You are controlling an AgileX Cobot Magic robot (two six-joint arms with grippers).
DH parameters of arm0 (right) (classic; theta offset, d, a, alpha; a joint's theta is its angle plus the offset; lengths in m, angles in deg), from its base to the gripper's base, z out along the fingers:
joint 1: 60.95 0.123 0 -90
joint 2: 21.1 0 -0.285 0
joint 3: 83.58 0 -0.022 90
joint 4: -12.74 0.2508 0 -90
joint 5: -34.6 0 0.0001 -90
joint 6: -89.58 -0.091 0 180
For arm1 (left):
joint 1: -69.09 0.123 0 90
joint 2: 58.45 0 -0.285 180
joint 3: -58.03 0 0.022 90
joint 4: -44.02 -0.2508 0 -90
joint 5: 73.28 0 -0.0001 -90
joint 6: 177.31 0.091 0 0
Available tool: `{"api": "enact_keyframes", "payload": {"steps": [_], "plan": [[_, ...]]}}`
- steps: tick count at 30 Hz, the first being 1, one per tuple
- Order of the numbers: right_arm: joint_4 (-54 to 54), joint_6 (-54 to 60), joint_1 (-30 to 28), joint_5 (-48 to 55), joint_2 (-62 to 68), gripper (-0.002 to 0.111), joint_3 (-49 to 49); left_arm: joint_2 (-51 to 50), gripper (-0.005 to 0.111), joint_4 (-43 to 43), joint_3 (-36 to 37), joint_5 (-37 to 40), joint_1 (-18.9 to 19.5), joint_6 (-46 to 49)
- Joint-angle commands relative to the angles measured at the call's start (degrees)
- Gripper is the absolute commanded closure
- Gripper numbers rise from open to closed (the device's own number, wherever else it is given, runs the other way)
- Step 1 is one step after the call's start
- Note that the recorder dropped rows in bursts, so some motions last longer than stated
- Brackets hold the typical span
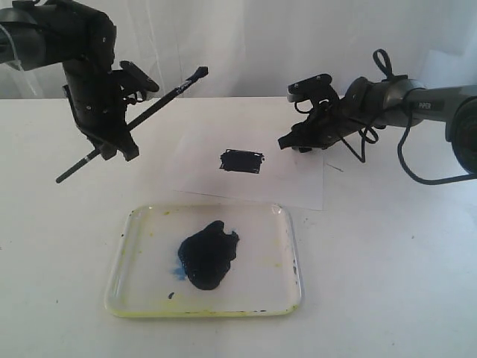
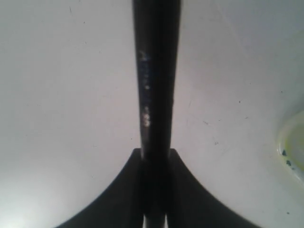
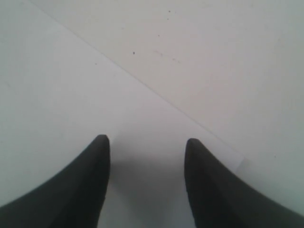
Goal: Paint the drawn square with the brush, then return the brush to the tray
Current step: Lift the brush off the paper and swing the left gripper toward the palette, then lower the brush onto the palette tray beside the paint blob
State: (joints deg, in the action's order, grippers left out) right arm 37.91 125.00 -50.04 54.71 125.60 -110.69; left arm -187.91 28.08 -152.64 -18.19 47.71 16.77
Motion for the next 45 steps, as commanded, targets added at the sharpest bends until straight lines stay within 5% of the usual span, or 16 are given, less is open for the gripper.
{"api": "enact_keyframes", "payload": {"steps": [1,11,19,26,39,45], "plan": [[-0.8,0.6,-0.1,0.5,0.5,0.061,0.4,0.1,0.107,-1.2,0.0,2.8,0.2,4.2],[-0.8,0.6,-0.1,0.1,0.5,0.061,0.4,7.6,0.107,-1.7,4.6,11.7,-2.6,11.7],[-0.8,0.4,-0.1,0.4,0.5,0.061,0.4,14.3,0.107,-9.2,22.7,14.9,-13.5,8.1],[-0.8,0.4,-0.1,0.0,0.5,0.061,0.4,19.6,0.107,-12.7,34.9,14.9,-14.7,4.5],[-0.8,0.4,-0.1,-0.1,0.5,0.061,0.4,22.3,0.107,-20.9,51.2,-9.8,-14.7,3.5],[-0.8,0.4,-0.1,-0.1,0.5,0.061,0.4,22.3,0.107,-22.6,52.6,-11.9,-14.7,3.1]]}}
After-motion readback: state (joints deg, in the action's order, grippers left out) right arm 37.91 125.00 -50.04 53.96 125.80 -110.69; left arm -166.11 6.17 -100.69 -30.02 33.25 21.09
